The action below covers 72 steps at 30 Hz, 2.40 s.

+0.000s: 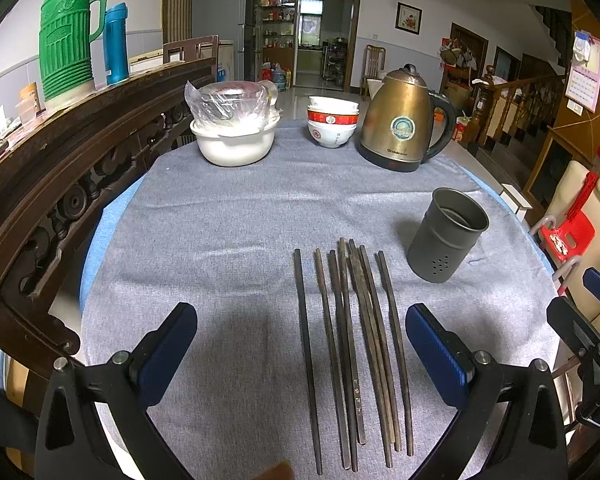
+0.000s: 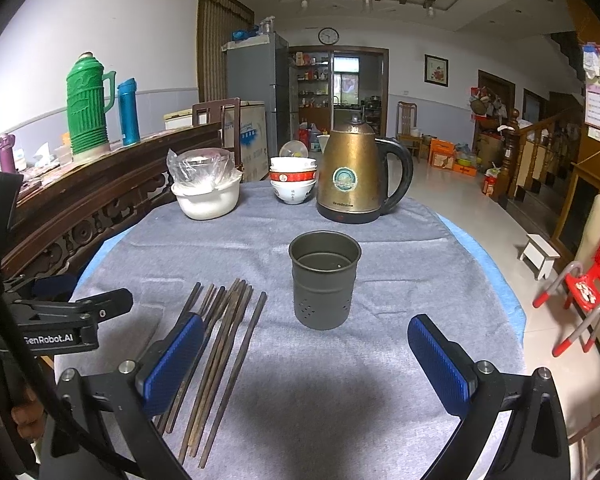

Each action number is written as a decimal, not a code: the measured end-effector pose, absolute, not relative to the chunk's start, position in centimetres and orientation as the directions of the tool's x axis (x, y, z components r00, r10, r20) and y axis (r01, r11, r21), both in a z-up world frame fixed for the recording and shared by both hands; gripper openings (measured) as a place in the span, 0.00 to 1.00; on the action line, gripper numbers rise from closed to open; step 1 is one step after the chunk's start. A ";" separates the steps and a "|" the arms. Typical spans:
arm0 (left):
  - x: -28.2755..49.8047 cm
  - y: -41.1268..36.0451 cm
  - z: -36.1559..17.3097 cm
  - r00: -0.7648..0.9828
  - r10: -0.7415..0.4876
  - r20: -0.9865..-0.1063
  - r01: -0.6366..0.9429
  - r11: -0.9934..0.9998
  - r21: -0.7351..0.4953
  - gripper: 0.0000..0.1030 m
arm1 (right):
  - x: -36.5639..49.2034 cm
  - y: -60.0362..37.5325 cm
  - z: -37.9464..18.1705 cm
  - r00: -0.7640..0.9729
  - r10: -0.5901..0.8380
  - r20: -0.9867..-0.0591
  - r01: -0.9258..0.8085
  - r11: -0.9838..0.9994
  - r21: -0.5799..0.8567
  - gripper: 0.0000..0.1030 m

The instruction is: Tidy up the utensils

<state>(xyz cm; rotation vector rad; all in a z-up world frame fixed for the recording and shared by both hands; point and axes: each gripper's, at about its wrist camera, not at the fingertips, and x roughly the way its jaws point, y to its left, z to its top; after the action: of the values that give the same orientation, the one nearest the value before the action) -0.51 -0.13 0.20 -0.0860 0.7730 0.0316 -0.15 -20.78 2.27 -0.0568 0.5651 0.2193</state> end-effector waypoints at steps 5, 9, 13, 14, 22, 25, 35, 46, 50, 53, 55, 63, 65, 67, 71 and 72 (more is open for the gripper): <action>-0.5 -0.1 0.1 0.714 -0.004 -0.700 -0.060 0.996 -0.067 1.00 | -0.1 -20.7 2.2 0.816 0.197 -0.544 -0.228 0.974 0.012 1.00; -0.5 -0.1 0.1 0.715 -0.003 -0.699 -0.062 0.996 -0.069 1.00 | -0.2 -20.7 2.1 0.809 0.203 -0.551 -0.233 0.972 0.014 1.00; -0.6 0.0 0.1 0.715 -0.004 -0.699 -0.066 0.995 -0.072 1.00 | -0.2 -20.6 2.0 0.804 0.206 -0.558 -0.237 0.971 0.018 1.00; -0.6 0.0 0.1 0.715 -0.004 -0.699 -0.066 0.995 -0.073 1.00 | -0.2 -20.6 2.0 0.803 0.207 -0.559 -0.237 0.971 0.019 1.00; -0.7 0.2 0.2 0.714 -0.005 -0.700 -0.066 0.995 -0.074 1.00 | -0.1 -20.6 1.8 0.795 0.214 -0.568 -0.242 0.970 0.028 1.00; -0.7 0.1 0.2 0.714 -0.005 -0.700 -0.067 0.995 -0.075 1.00 | -0.1 -20.5 1.8 0.793 0.216 -0.570 -0.242 0.970 0.030 1.00; -0.7 0.2 0.3 0.713 -0.009 -0.702 -0.067 0.995 -0.080 1.00 | -0.1 -20.5 1.7 0.790 0.218 -0.572 -0.245 0.969 0.032 1.00; -0.7 0.2 0.3 0.712 -0.009 -0.702 -0.067 0.994 -0.081 1.00 | 0.0 -20.2 1.6 0.786 0.222 -0.578 -0.249 0.968 0.033 1.00; -0.7 0.3 0.3 0.711 -0.010 -0.703 -0.067 0.994 -0.081 1.00 | 0.0 -20.1 1.6 0.783 0.224 -0.580 -0.252 0.967 0.034 1.00; -0.7 0.4 0.3 0.711 -0.009 -0.703 -0.070 0.994 -0.083 1.00 | 0.1 -20.1 1.7 0.779 0.229 -0.584 -0.254 0.966 0.040 1.00; -0.6 0.7 0.1 0.710 -0.013 -0.705 -0.072 0.993 -0.091 1.00 | 0.3 -20.1 1.6 0.768 0.240 -0.594 -0.259 0.964 0.054 1.00; 0.1 4.0 -2.9 0.630 0.003 -0.777 -0.129 0.987 -0.100 1.00 | 2.6 -20.1 -1.9 0.587 0.278 -0.760 -0.268 0.953 0.141 1.00; 0.4 4.6 -3.7 0.602 -0.008 -0.798 -0.129 0.986 -0.107 1.00 | 3.2 -20.0 -3.0 0.545 0.286 -0.788 -0.259 0.952 0.166 1.00; 0.5 5.2 -4.4 0.582 -0.010 -0.813 -0.149 0.982 -0.119 1.00 | 4.3 -19.7 -4.4 0.480 0.316 -0.818 -0.247 0.944 0.220 1.00; 0.9 5.5 -5.3 0.553 -0.023 -0.833 -0.148 0.981 -0.126 1.00 | 6.2 -19.3 -5.9 0.421 0.341 -0.840 -0.202 0.939 0.280 0.99; 1.0 5.5 -5.4 0.550 -0.018 -0.835 -0.148 0.982 -0.119 1.00 | 6.9 -19.0 -6.4 0.409 0.347 -0.844 -0.186 0.937 0.295 0.95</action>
<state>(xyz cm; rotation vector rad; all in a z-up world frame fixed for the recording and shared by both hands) 1.00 5.48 -5.39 -0.1830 0.9875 0.0769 6.85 -19.04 -6.39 0.1636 1.1002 0.3372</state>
